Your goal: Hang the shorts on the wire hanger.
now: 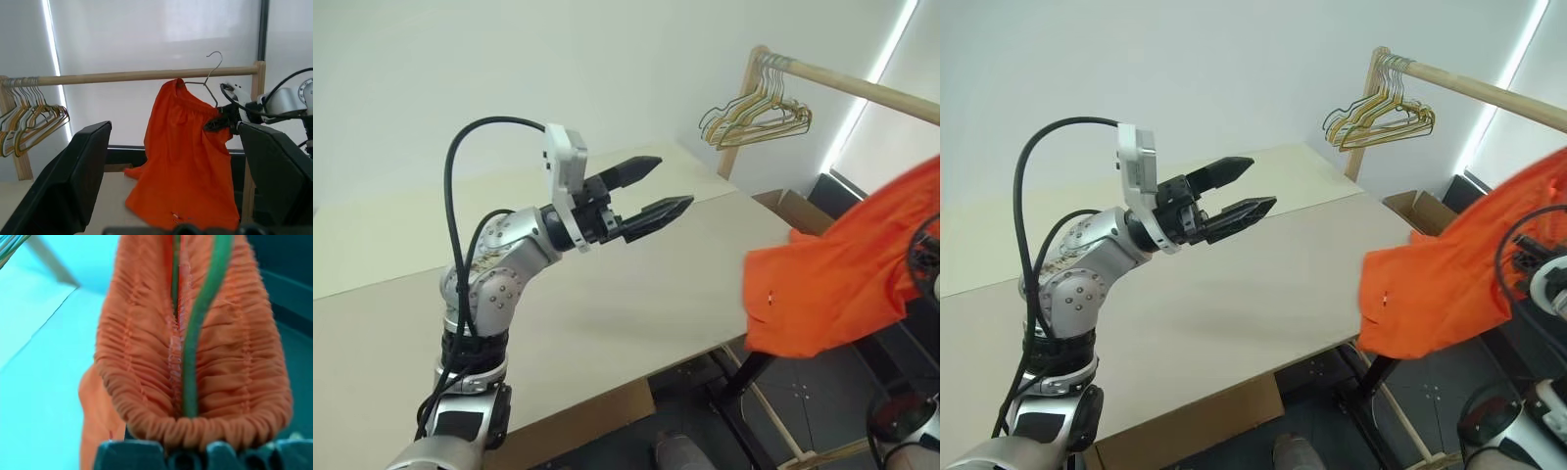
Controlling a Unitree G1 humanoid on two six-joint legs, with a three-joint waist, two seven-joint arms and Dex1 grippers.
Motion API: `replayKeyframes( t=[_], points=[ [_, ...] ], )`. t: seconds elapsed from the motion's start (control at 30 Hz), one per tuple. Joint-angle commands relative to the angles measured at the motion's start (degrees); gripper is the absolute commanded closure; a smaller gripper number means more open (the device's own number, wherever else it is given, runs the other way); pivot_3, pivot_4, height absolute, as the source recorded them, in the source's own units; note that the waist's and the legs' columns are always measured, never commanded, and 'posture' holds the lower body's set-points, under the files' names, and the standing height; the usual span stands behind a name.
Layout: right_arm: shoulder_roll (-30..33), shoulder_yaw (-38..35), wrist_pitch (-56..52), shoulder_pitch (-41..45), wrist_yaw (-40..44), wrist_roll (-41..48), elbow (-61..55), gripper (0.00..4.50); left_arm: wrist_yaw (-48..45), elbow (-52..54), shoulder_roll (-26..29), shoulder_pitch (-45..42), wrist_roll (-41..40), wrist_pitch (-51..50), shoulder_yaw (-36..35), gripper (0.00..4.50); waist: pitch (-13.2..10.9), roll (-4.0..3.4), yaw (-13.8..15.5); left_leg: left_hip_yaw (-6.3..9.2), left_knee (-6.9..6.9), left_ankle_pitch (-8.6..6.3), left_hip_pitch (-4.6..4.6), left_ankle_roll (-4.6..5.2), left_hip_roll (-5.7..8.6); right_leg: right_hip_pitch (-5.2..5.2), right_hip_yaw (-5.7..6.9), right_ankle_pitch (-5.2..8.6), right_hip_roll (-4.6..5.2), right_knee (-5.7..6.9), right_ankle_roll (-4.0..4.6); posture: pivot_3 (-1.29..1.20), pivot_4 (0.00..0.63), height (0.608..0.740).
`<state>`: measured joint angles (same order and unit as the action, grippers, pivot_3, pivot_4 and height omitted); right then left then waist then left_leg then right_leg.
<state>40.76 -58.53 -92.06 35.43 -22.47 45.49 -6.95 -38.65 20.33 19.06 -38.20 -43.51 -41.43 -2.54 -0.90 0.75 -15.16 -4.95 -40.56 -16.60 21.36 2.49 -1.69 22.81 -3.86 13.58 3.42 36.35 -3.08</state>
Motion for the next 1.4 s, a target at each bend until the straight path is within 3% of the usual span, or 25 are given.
replayKeyframes(
  t=[0.03,0.43,0.8,1.03,1.23,1.27,1.4],
  points=[
    [2.56,-0.76,-0.44,3.19,-4.5,3.05,3.3,4.5,1.01,1.15,0.54,-1.45,-1.11,0.1,-1.01,0.02,0.0,0.0,-0.01,0.0,0.19,0.0,-0.08,0.0,-0.01,-0.19,0.0,-0.02,-0.02,-0.22,-0.03,-0.25,0.0,0.74],
    [7.41,-3.92,-0.44,11.28,-10.8,-3.14,20.5,4.5,1.57,2.78,2.21,-0.43,-2.33,0.39,-1.05,0.02,-0.07,-0.06,0.37,-0.12,0.68,0.0,-0.34,0.0,0.0,-0.46,-0.14,-0.01,0.0,-0.61,-0.12,-0.23,0.0,0.74],
    [4.38,-3.87,-0.44,8.34,-10.73,-8.04,20.16,4.5,0.69,3.35,3.31,0.22,-3.19,0.26,-0.9,0.02,-0.12,0.02,0.46,-0.15,0.71,0.0,-0.34,0.0,-0.02,-0.47,-0.15,-0.01,0.0,-0.68,-0.19,-0.23,0.0,0.74],
    [4.06,-2.58,-0.44,8.67,-9.96,-14.77,17.12,2.24,0.65,3.38,3.77,0.1,-3.59,0.21,-0.81,0.0,-0.16,0.01,0.51,-0.16,0.74,0.0,-0.32,0.01,-0.02,-0.47,-0.2,-0.04,0.0,-0.8,-0.24,-0.22,0.0,0.74],
    [4.35,3.82,-0.25,6.76,-5.5,-20.39,10.1,0.26,0.81,3.57,4.17,0.14,-4.1,0.19,-0.8,0.0,-0.27,-0.14,0.68,-0.17,0.79,0.0,-0.31,0.01,-0.02,-0.46,-0.2,-0.04,0.0,-0.85,-0.26,-0.22,0.0,0.74],
    [4.27,4.94,0.37,6.44,-4.71,-21.19,8.82,0.03,0.85,3.58,4.23,0.14,-4.18,0.2,-0.79,0.0,-0.3,-0.19,0.69,-0.19,0.79,0.0,-0.31,0.01,-0.02,-0.46,-0.22,-0.05,0.01,-0.87,-0.28,-0.22,0.0,0.74],
    [5.09,13.0,9.66,2.71,-3.26,-27.17,2.21,0.03,0.95,3.57,4.39,0.11,-4.43,0.28,-0.71,0.0,-0.34,-0.23,0.8,-0.19,0.79,0.0,-0.32,0.01,-0.03,-0.46,-0.22,-0.07,0.0,-0.89,-0.31,-0.22,0.0,0.74]
  ],
)
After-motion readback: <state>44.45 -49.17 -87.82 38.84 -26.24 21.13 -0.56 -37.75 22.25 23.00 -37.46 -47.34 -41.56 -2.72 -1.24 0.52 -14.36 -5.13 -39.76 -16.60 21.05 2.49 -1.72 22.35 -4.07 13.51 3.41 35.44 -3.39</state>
